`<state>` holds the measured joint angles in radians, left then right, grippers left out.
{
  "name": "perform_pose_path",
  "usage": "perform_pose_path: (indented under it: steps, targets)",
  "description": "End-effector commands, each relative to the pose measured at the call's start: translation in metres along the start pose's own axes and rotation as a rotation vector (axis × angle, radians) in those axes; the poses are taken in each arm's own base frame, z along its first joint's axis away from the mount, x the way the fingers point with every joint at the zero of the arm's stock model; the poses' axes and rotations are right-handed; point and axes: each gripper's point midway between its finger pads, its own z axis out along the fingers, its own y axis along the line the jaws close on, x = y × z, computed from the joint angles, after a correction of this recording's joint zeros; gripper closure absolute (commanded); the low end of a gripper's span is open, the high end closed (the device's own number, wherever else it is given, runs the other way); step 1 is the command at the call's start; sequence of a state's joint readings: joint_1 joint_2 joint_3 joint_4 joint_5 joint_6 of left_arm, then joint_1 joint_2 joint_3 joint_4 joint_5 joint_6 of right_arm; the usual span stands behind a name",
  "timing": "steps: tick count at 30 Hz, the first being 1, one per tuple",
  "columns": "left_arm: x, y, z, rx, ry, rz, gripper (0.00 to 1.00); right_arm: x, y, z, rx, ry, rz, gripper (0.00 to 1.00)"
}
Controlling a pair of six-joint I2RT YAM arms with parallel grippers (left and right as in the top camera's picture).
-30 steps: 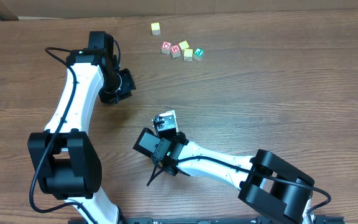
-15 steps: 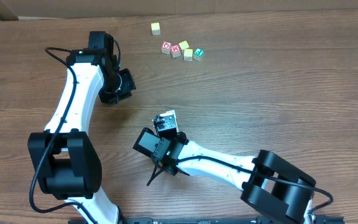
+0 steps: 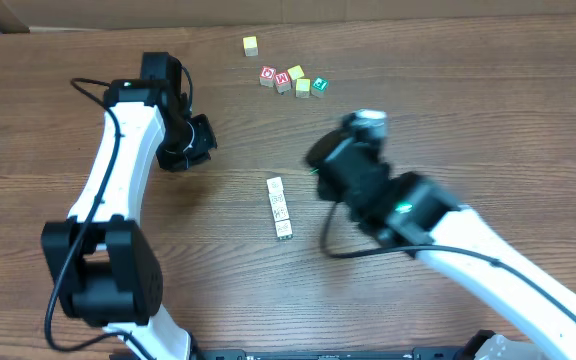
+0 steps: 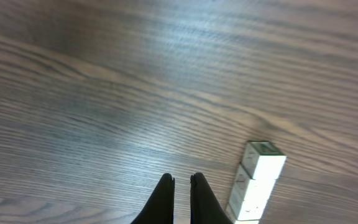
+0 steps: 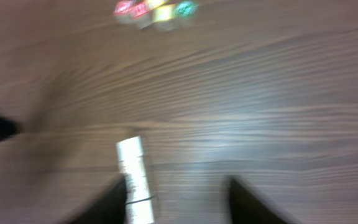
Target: Flip 4 blocks
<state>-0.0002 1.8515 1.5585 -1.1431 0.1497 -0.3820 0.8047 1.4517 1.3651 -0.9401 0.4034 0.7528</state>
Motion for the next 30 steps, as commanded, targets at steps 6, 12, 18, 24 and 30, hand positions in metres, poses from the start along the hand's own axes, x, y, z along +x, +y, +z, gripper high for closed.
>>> perform_pose_path:
  steps: [6,12,18,24,30]
  targets:
    - [-0.009,-0.015,-0.065,0.077,-0.188,0.050,0.00,-0.039,-0.086,-0.004,0.176,-0.014,0.114,0.00]
    - [-0.010,-0.015,-0.063,0.075,-0.181,0.049,0.00,-0.049,-0.108,-0.001,0.220,-0.022,0.166,0.00]
    - [-0.010,-0.015,-0.063,0.075,-0.181,0.049,0.00,-0.049,-0.109,-0.001,0.221,-0.022,0.168,0.00]
    - [-0.010,-0.015,-0.063,0.075,-0.181,0.049,0.00,-0.049,-0.109,-0.001,0.222,-0.022,0.168,0.00]
    - [-0.010,-0.015,-0.063,0.075,-0.181,0.049,0.01,-0.046,-0.110,0.000,0.227,-0.011,0.164,0.00]
